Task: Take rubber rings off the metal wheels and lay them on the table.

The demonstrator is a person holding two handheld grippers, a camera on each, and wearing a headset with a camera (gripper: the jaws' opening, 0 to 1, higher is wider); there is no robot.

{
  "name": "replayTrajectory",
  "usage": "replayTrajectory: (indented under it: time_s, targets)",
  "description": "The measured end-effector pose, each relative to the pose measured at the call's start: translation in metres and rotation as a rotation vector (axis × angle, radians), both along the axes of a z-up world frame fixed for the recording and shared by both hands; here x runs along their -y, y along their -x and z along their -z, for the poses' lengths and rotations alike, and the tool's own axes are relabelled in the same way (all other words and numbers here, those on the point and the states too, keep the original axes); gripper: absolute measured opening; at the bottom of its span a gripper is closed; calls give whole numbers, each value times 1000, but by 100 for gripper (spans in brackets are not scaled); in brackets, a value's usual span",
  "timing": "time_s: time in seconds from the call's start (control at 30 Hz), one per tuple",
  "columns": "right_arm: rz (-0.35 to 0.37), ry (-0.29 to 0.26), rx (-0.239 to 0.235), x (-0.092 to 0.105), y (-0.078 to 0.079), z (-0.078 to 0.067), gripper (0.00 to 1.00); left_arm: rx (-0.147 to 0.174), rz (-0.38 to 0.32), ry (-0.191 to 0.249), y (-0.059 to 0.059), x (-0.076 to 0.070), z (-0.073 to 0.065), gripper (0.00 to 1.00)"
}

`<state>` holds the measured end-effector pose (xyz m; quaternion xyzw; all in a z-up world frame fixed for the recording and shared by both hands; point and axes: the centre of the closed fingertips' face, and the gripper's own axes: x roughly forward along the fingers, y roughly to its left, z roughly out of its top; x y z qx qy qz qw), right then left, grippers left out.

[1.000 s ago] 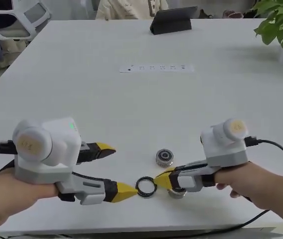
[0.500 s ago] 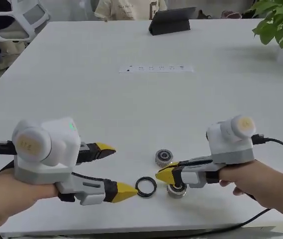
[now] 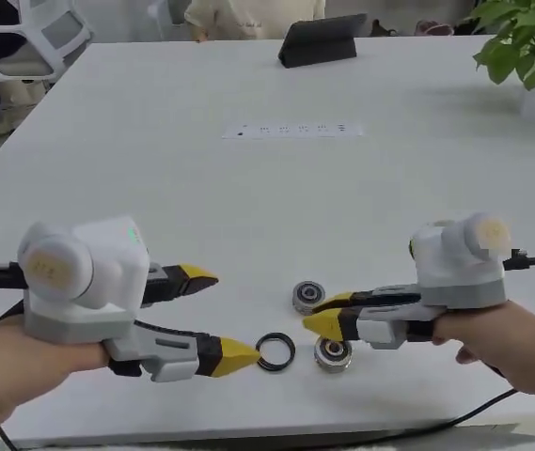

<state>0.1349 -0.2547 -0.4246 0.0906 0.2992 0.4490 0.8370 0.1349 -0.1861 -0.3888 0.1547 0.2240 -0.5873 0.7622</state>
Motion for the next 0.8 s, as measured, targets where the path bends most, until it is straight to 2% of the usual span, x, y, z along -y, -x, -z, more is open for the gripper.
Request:
replayTrajectory:
  time_s: [0.33, 0.53, 0.8]
  targets:
    - [0, 54, 91, 12, 3, -10, 30, 6, 1, 2, 0, 0, -2, 59]
    - [5, 107, 137, 23, 4, -10, 39, 10, 5, -1, -1, -1, -2, 59]
    - [5, 150, 196, 33, 6, -14, 50, 14, 6, -3, 0, -1, -2, 59]
